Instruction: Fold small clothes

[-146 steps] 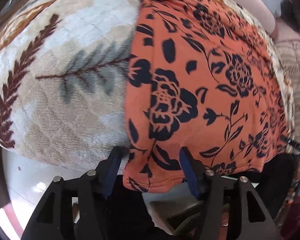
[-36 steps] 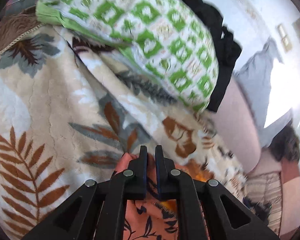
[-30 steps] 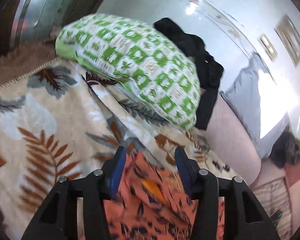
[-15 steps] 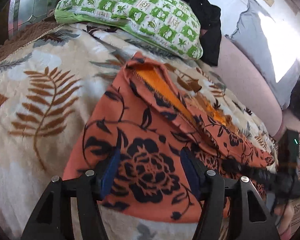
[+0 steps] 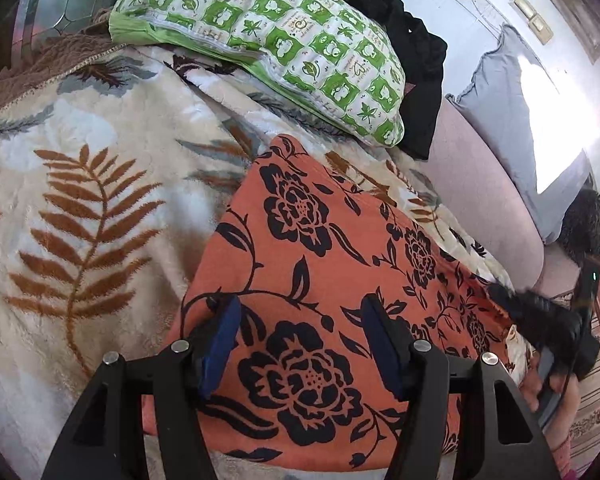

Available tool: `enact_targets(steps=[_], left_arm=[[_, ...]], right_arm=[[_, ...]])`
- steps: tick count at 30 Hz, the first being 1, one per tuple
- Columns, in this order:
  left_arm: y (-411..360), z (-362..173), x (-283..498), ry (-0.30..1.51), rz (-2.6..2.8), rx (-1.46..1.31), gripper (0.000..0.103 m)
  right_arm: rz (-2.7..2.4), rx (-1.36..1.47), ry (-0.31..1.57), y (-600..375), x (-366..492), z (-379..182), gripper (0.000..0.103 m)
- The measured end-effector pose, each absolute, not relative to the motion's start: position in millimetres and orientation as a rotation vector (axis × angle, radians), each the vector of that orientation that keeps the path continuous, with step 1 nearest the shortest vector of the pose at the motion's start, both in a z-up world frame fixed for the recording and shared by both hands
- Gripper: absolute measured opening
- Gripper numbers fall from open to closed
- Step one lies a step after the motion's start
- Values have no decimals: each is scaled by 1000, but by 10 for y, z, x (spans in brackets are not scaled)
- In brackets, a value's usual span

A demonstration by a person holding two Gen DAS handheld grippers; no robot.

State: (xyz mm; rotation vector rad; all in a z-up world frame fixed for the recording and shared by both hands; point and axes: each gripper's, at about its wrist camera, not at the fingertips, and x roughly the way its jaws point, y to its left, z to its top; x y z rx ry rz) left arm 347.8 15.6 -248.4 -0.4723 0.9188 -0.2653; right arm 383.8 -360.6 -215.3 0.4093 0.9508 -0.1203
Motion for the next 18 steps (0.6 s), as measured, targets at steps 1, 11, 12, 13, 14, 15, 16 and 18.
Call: enact_targets(steps=[1,11,12,13,14,15,16,18], left_arm=[[157,-2477,3466,918,-266,-458,63],[54,-2483,3412,944,-231,-336,63],[51,-2462,3406,941,-223,-336,63],[49,-2439,3395,937,-217,-338,63],[48,-2414,3380,931,-213,-340,63],[49,-2381,3359,923,-211,-345,63],[52,-2351,3335,919,-208,-352,63],[57,-2290,3260,916,-219,-382,66]], right_arm=[[-155,402,965,-3704,3699,-2167,16],[-333,537,1040,-4640,2905,-2514,16],[-311,562,1024,-4625,2851,-2415,16],[-278,579,991,-4599,2778,-2302,16],[-250,582,970,-4552,2721,-2214,16],[-212,584,960,-4514,2629,-2118,16],[-173,589,954,-4482,2519,-2037,16],[-112,605,927,-4386,2270,-1908,16]])
